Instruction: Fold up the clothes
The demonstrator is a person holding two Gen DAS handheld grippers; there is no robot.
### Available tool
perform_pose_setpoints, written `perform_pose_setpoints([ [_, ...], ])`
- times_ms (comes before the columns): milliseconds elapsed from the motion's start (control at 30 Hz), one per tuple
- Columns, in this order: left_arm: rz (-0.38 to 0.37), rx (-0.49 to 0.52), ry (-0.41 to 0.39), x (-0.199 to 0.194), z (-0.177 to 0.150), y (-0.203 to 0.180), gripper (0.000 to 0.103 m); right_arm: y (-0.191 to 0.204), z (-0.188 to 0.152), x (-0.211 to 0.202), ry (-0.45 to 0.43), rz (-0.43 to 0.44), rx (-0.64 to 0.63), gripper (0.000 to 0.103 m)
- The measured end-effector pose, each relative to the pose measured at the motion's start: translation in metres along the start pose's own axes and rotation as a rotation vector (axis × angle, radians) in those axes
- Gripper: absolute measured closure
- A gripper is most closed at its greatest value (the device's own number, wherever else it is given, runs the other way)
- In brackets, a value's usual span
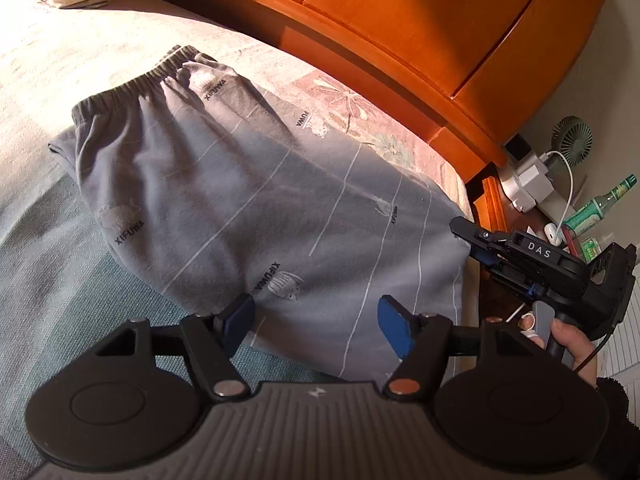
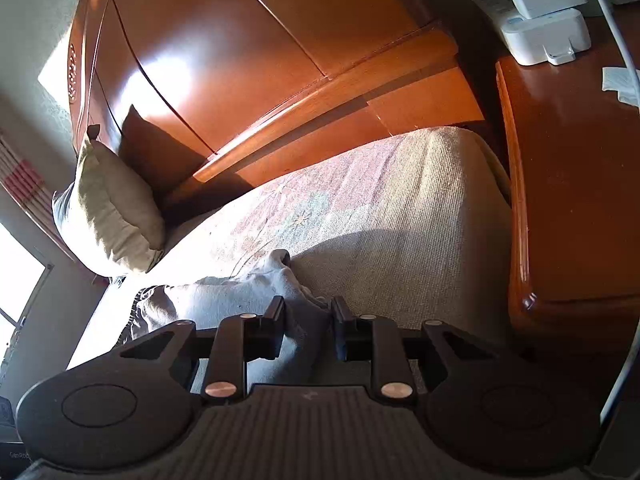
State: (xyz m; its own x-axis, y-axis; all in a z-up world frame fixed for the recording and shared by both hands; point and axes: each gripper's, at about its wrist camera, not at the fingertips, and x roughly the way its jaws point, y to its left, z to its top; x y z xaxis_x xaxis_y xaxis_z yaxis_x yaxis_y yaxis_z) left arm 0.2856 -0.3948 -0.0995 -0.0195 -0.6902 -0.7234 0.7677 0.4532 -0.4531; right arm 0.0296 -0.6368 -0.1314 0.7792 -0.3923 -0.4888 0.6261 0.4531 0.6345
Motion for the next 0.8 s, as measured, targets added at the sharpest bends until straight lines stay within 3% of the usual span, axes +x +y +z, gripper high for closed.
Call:
perform_pose_setpoints([
  [100, -0.006, -0.020, -0.038, -0.011, 0.001, 0.000, 0.035, 0.007, 0.000, -0.013, -0.024, -0.008, -0.030, 0.070],
  [167, -0.002, -0.063, -0.074, -0.017, 0.004, 0.007, 0.035, 0.014, -0.005, -0.023, -0.006, 0.021, -0.053, 0.064],
  [333, 0.011, -0.188, -0.171, -0.031, 0.012, 0.031, 0.035, 0.032, -0.017, -0.047, 0.041, 0.095, -0.110, 0.063],
  [433, 0.019, -0.246, -0.220, -0.037, 0.019, 0.043, 0.035, 0.056, -0.034, -0.050, 0.119, 0.203, -0.236, 0.063],
  [467, 0.025, -0.241, -0.219, -0.034, 0.021, 0.044, 0.035, 0.064, -0.040, -0.050, 0.141, 0.233, -0.274, 0.063],
  [633, 0.069, -0.214, -0.196, -0.019, 0.028, 0.046, 0.034, 0.071, -0.075, -0.029, 0.335, 0.172, -0.310, 0.062],
  [733, 0.095, -0.197, -0.181, -0.010, 0.032, 0.047, 0.034, 0.073, -0.070, -0.034, 0.347, 0.194, -0.329, 0.062],
  [800, 0.112, -0.186, -0.172, -0.004, 0.035, 0.048, 0.030, 0.081, -0.053, -0.039, 0.273, 0.196, -0.400, 0.062],
])
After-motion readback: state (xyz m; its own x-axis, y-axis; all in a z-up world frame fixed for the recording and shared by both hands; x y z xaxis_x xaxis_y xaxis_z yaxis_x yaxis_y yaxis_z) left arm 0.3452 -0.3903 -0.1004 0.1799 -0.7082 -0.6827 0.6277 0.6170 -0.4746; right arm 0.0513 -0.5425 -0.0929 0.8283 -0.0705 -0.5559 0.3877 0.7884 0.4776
